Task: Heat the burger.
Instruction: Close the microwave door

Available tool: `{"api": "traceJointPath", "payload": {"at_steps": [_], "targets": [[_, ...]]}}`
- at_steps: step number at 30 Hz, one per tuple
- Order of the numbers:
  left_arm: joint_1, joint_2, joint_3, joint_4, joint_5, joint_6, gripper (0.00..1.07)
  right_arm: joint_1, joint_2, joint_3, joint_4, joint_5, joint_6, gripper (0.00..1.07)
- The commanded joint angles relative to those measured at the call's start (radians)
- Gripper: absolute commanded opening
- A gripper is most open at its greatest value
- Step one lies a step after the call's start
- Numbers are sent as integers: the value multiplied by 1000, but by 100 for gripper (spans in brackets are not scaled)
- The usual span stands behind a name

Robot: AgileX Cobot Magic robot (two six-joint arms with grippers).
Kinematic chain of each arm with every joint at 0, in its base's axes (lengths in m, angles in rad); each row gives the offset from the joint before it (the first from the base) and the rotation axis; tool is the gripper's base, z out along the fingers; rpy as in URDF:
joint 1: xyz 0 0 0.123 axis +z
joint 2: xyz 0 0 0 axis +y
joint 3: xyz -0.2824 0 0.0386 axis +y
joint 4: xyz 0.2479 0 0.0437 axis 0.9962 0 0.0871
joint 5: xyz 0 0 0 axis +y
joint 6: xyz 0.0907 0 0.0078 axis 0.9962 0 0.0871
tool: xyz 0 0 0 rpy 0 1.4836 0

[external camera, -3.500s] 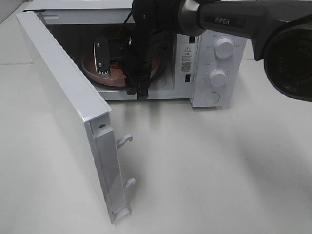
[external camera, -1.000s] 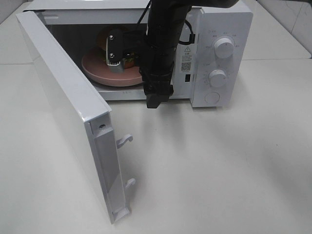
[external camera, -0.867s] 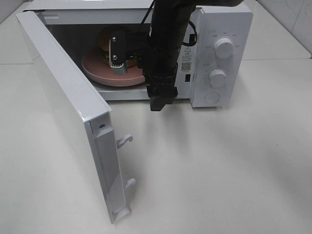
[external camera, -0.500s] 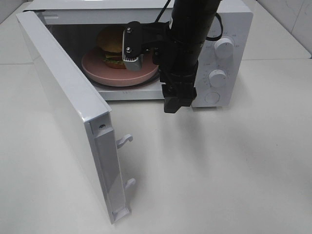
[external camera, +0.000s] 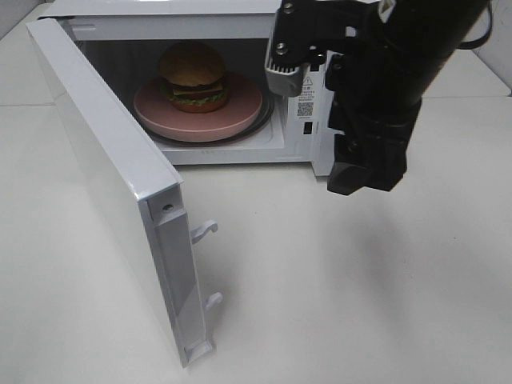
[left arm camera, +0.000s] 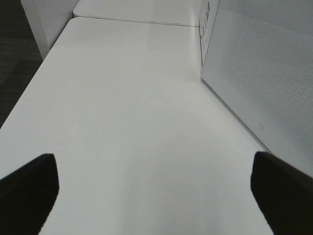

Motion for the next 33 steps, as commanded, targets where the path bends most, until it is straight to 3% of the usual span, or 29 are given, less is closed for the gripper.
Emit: {"api": "traceJointPath", "payload": {"at_steps": [1,12,14,17,22,25,27,33], "targets": [[-7,-12,-1,-7,-9,0,100,-1,-51,45,-9,-2,65,77],[-7,-12,-1,-7,-9,0,100,-97,-248,238,-10,-25,195,77],[-7,-12,-1,-7,-9,0,100,-186,-302,317,-11,-55,325,77],[-7,-12,-1,-7,-9,0,100,-212,-311,332,-11,-62,357,77],[-7,-12,-1,-7,-9,0,100,-416,-354,449,-43,-69,689,77],[-7,-12,-1,-7,-9,0,100,-446,-361,464,-53,-66,732,77],[-7,-12,-1,-7,-9,0,100,-526,-397,523,-63,-77,810,77],[-7,-12,-1,-7,-9,0,100,-560,-509,611,-63,-78,818,76]]}}
